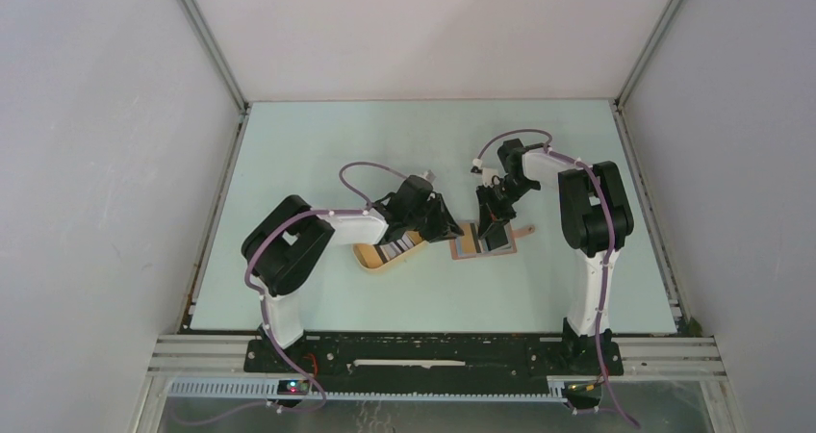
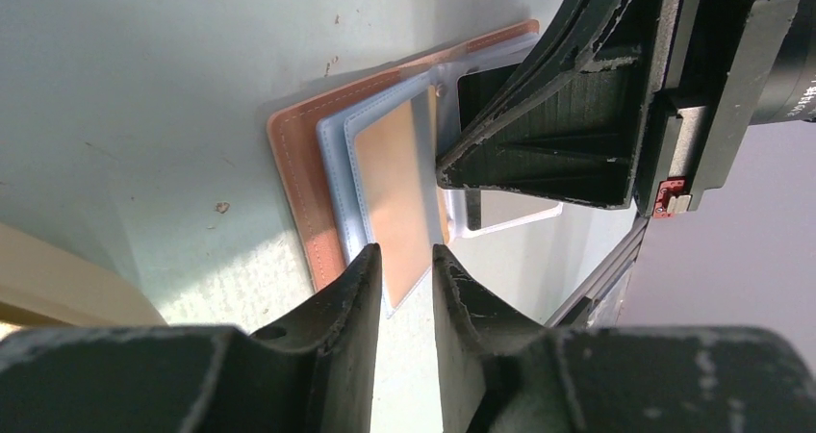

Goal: Put the credit cards into the card holder
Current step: Insert the credit card into the card holder.

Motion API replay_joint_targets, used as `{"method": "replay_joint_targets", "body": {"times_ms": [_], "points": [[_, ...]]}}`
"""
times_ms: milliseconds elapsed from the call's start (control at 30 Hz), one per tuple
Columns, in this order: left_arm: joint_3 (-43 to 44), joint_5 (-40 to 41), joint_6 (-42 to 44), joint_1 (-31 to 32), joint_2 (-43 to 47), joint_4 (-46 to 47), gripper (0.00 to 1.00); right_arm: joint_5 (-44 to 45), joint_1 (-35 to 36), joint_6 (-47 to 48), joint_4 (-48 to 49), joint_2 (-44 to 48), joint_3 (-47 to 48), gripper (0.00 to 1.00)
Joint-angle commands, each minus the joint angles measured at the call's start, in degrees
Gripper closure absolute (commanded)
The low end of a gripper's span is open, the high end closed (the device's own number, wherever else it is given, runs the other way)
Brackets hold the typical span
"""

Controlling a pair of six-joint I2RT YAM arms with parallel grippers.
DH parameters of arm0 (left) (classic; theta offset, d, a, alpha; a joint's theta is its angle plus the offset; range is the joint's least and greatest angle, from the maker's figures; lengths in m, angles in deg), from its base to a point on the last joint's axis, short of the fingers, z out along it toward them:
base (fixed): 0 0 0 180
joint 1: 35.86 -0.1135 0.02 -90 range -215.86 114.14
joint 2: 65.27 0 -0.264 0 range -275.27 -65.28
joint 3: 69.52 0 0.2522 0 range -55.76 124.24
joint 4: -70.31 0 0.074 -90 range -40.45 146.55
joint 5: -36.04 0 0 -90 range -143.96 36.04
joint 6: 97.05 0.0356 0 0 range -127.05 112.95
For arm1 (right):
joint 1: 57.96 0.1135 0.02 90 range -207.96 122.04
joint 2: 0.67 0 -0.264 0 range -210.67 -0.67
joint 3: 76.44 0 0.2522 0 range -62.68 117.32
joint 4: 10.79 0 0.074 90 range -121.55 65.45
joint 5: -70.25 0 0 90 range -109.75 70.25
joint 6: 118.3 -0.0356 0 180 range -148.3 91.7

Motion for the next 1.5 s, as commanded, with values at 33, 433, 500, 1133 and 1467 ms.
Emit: {"method": "replay_joint_targets", "body": {"times_ms": [33, 433, 500, 1133, 1467], "points": [[0.3, -1.5, -0.3, -0.1, 0.6, 3.0, 0.70, 3.0, 0.4, 0.5, 0.4, -1.7, 0.7, 0.89], [1.1, -1.9, -0.5, -0.1, -1.3, 2.0, 0.70, 3.0, 0.4, 0.5, 0.3, -1.7, 0.8, 0.89], [1.1, -1.8, -0.4, -0.1, -1.3, 1.7, 0.70, 3.0, 0.4, 0.4, 0.4, -1.7, 0.8, 0.89], [2.3, -3.9, -1.0, -0.1, -3.7, 3.1, 0.69, 2.9, 0.3, 0.4, 0.4, -1.6, 0.8, 0.89], [2.4, -5.8, -2.0, -0.1, -4.8, 5.8, 0.69, 1.6, -0.1, 0.7, 0.4, -1.0, 0.8, 0.89]]}}
